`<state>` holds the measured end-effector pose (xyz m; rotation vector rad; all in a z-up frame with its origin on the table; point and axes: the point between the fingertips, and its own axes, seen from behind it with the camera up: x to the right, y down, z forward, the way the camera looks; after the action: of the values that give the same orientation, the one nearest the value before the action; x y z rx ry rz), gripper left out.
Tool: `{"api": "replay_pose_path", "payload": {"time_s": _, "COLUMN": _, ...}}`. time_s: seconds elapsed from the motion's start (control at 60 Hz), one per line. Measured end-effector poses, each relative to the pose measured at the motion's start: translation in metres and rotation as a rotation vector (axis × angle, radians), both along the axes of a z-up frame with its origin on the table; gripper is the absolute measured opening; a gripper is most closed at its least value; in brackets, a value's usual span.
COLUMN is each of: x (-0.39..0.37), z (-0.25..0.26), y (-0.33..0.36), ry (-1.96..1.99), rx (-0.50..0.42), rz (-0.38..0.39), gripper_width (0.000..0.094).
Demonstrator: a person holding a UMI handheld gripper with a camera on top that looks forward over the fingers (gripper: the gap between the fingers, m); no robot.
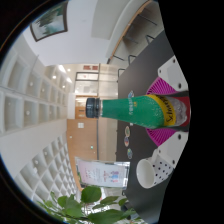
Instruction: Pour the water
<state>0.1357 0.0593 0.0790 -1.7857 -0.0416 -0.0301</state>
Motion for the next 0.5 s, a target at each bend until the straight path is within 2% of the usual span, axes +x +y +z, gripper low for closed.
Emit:
{"api": "replay_pose_path", "payload": {"time_s": 0.1, "x": -0.003, "z": -0.005, "y": -0.004, "ry": -0.028, "rx": -0.001, "rz": -0.009, "gripper_width": 0.042}}
{"api": "replay_pose_path", "payload": {"time_s": 0.133, "x": -0.002, "z": -0.002, "y": -0.002, "ry": -0.033, "rx": 0.011, "rz": -0.012, "gripper_width": 0.0481}}
{"api": "replay_pose_path", "payload": {"time_s": 0.217, "x": 0.0, "z": -0.007, "y": -0.002, "ry": -0.033, "rx": -0.024, "rz": -0.026, "gripper_width": 0.0564}}
{"api": "replay_pose_path", "payload": {"time_s": 0.25, "x": 0.002, "z": -0.014, "y": -0.005, "ry": -0.026, "rx": -0.064, "rz": -0.037, "gripper_width": 0.0617}}
{"api": "replay_pose_path", "payload": {"time_s": 0.283, "x": 0.004, "z": -0.017, "y": -0.009, "ry": -0.016, "rx": -0.091, "rz": -0.051, "gripper_width": 0.0757}}
{"api": "replay_pose_path", "payload": {"time_s": 0.333, "x": 0.004, "z": -0.014, "y": -0.016, "ry": -0.001, "rx": -0.097, "rz": -0.063, "gripper_width": 0.0877}}
{"api": "replay_pose_path", "payload": {"time_s": 0.367, "x": 0.003, "z": -0.011, "y": -0.023, "ry": 0.004, "rx": -0.103, "rz": -0.066, "gripper_width": 0.084}}
{"api": "replay_pose_path", "payload": {"time_s": 0.5, "x": -0.003, "z": 0.0, "y": -0.061, "ry": -0.011, "rx": -0.135, "rz": -0.073, "gripper_width": 0.0863}}
